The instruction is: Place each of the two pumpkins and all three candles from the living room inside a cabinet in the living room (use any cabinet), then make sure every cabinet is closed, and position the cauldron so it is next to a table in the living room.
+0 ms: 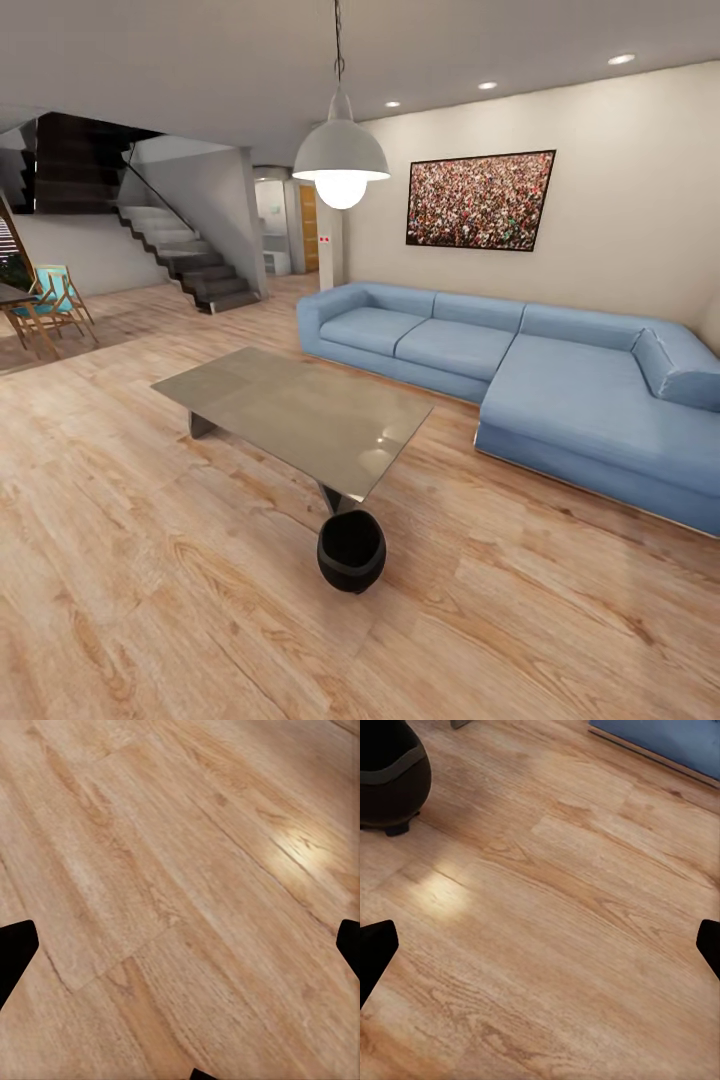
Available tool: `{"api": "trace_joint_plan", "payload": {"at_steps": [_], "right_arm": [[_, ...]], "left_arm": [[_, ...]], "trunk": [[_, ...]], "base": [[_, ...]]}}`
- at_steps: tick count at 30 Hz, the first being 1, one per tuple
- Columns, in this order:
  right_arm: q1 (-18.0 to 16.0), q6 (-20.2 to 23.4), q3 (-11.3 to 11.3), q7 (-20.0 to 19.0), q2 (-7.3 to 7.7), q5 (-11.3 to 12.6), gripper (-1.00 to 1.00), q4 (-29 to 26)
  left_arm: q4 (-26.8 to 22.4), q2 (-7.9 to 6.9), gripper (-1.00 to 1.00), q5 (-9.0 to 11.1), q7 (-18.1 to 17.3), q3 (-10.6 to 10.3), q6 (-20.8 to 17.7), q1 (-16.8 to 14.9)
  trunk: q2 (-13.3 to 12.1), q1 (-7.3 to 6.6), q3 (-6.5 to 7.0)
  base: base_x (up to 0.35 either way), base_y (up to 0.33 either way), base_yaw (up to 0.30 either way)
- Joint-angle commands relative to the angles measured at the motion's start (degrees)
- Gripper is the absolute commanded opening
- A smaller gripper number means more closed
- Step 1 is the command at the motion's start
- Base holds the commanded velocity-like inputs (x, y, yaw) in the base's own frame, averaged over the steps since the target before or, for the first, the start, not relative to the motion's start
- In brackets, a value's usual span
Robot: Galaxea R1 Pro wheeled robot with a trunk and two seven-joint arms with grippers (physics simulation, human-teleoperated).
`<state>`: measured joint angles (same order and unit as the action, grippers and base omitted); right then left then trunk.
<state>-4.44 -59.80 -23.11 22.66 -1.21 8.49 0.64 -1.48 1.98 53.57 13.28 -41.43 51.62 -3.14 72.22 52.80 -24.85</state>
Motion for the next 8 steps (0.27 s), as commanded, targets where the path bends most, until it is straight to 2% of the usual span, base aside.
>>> {"api": "trace_joint_plan", "payload": {"at_steps": [1,8], "right_arm": [[0.0,-0.2,-0.5,0.0,-0.02,0.6,1.00,0.1],[0.0,-0.2,-0.5,0.0,-0.02,0.6,1.00,0.1]], "left_arm": [[0.0,0.00,1.00,0.0,0.5,-0.5,0.1,0.0],[0.0,-0.05,1.00,0.0,0.5,-0.5,0.1,0.0]], "trunk": [[0.0,0.00,-0.06],[0.0,0.00,-0.06]], "base": [[0.000,0.000,0.000],[0.000,0.000,0.000]]}}
